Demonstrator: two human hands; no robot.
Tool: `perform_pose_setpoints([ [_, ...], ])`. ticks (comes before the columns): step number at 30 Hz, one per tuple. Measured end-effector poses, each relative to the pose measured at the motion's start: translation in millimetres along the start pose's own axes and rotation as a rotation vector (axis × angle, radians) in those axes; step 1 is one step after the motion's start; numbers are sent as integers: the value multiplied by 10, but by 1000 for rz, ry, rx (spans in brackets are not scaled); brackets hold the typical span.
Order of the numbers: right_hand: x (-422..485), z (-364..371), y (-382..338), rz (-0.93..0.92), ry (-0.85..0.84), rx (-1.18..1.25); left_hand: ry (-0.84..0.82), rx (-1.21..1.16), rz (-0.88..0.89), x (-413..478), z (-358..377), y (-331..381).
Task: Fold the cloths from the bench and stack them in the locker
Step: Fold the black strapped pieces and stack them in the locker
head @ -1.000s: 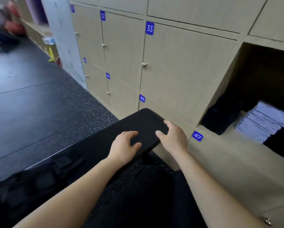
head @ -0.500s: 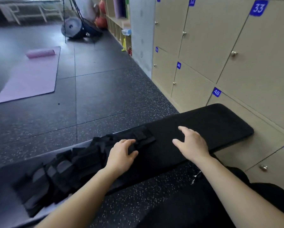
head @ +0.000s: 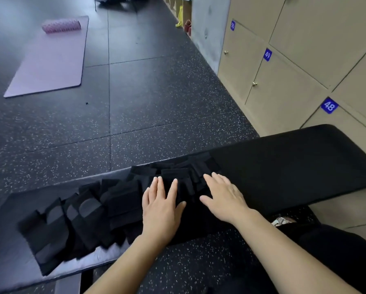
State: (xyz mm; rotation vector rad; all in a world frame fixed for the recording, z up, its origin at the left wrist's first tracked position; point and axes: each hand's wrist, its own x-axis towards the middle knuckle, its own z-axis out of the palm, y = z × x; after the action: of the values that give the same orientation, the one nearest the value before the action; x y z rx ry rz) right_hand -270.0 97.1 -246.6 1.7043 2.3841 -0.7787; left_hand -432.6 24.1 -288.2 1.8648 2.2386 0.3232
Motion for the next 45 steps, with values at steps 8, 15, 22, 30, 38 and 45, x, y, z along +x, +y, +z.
perform_pose_setpoints([
  [8, 474, 173, 63, -68, -150, -121, -36, 143, -14, 209, 276, -36],
  [15, 466, 211, 323, -65, -142, -204, -52, 153, 9, 318, 373, 154],
  [22, 261, 151, 758, 15, -88, -168, -155, 106, 111, 411, 551, 466],
  [30, 73, 44, 1117, 95, -78, -104, -271, 61, 141, 514, 690, 855],
  [38, 17, -138, 1144, 202, 375, 182, -226, -84, 73, 593, 542, 832],
  [45, 253, -180, 1257, 535, 336, 477, -236, -287, -166, 784, 541, 1045],
])
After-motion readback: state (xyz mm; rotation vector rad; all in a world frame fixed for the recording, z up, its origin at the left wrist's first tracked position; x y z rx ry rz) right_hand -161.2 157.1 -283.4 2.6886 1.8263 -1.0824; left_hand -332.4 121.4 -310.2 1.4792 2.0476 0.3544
